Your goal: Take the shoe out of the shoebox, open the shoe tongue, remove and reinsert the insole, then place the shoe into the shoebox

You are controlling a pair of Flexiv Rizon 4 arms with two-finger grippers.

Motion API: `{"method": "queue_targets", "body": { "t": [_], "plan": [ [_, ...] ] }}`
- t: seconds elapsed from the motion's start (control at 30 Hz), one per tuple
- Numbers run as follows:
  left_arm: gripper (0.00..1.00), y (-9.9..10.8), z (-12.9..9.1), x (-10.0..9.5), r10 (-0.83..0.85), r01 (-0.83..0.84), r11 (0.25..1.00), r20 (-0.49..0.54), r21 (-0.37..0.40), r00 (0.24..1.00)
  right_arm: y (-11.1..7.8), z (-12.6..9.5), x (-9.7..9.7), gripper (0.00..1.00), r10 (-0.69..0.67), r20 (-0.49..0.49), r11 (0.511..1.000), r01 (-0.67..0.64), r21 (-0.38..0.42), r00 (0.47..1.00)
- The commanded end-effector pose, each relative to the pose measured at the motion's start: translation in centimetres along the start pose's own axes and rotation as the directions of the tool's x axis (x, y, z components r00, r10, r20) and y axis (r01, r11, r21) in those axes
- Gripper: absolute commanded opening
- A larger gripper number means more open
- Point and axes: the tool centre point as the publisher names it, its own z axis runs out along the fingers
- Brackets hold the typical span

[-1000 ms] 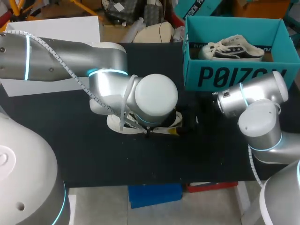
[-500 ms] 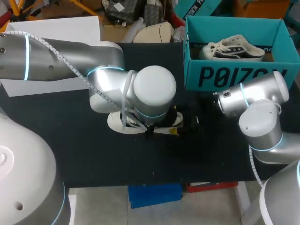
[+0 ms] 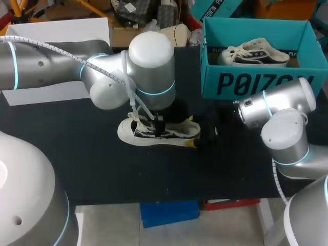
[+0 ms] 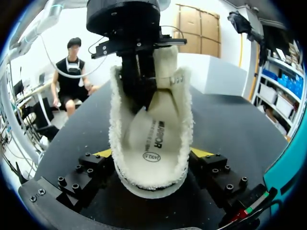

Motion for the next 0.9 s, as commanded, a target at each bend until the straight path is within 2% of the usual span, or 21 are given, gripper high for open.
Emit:
{"method": "queue_targets", "body": {
  "t": [0.03,0.3,0.47,0.67,0.73,0.87,0.9],
  "plan": [
    [0.0,1.1,-1.9,-0.2,0.005,-0.005,0.998,-0.01,0.059,1.0,-0.3,0.0,0.1,0.0,0.0,-0.002,1.0,0.0,0.002,1.0],
    [0.0,0.8,-3.1,0.1,0.013,-0.01,0.993,-0.031,0.114,0.999,-0.3,0.0,0.1,0.0,0.0,-0.002,1.0,0.0,0.002,1.0],
    [0.0,0.6,-3.3,0.2,0.016,-0.012,0.993,-0.034,0.121,0.999,-0.3,0.0,0.1,0.0,0.0,-0.002,1.0,0.0,0.002,1.0],
    [0.0,-0.2,-2.1,0.5,0.088,-0.077,0.985,-0.061,0.157,0.994,-0.3,0.0,0.1,0.0,0.0,-0.002,1.0,0.0,0.002,1.0],
    [0.0,-0.5,-1.8,0.8,0.128,-0.114,0.971,-0.054,0.209,0.99,-0.3,0.0,0.1,0.0,0.0,-0.002,1.0,0.0,0.002,1.0],
    [0.01,-0.9,-1.2,1.2,0.156,-0.144,0.966,-0.043,0.213,0.987,-0.3,0.0,0.1,0.0,0.0,-0.002,1.0,0.0,0.002,1.0],
    [0.05,-1.0,-1.1,1.2,0.165,-0.155,0.966,-0.034,0.206,0.986,-0.3,0.0,0.1,0.0,0.0,-0.002,1.0,0.0,0.002,1.0]
  ]
}}
